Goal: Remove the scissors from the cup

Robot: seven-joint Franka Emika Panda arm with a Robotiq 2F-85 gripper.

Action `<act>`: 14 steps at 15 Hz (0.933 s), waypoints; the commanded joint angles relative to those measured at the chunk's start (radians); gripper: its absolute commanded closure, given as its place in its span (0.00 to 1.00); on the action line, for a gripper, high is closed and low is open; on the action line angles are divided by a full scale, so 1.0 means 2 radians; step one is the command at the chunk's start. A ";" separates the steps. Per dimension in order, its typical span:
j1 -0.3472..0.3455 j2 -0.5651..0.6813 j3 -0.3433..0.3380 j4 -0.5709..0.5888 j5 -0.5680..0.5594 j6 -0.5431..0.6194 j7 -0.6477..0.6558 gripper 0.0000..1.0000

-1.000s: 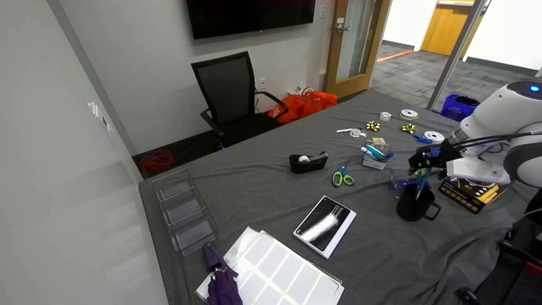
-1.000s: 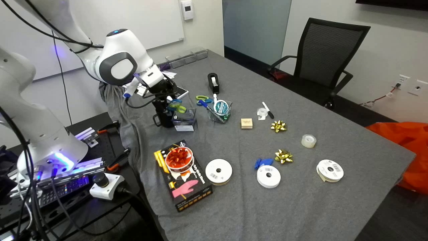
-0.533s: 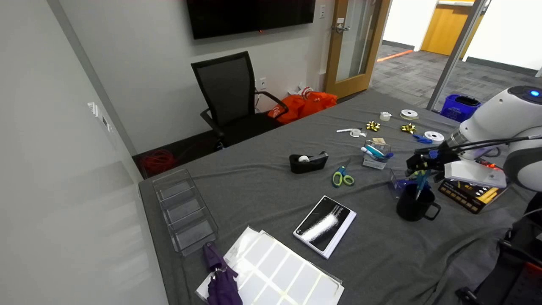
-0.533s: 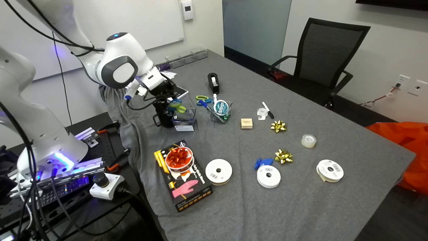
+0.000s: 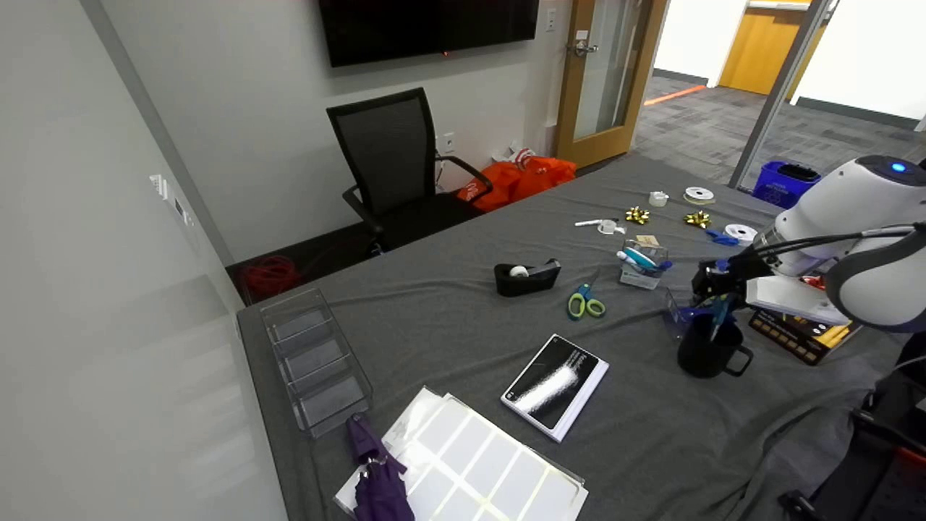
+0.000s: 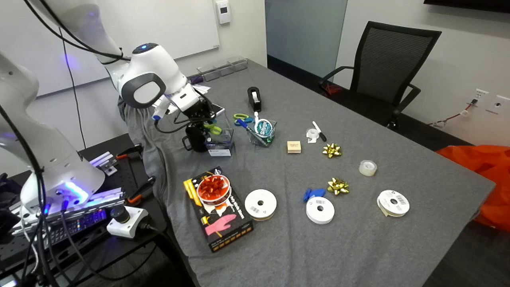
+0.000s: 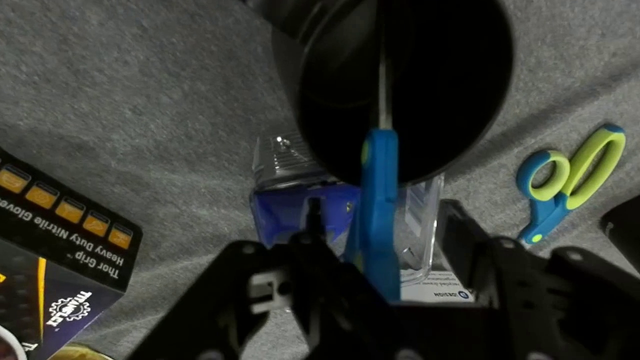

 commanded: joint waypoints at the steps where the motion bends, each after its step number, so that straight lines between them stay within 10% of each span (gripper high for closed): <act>1: 0.029 0.011 -0.010 -0.004 0.097 0.016 -0.080 0.71; 6: 0.061 0.025 -0.021 -0.001 0.190 0.027 -0.151 1.00; 14: 0.098 -0.006 -0.027 -0.006 0.260 0.016 -0.199 0.97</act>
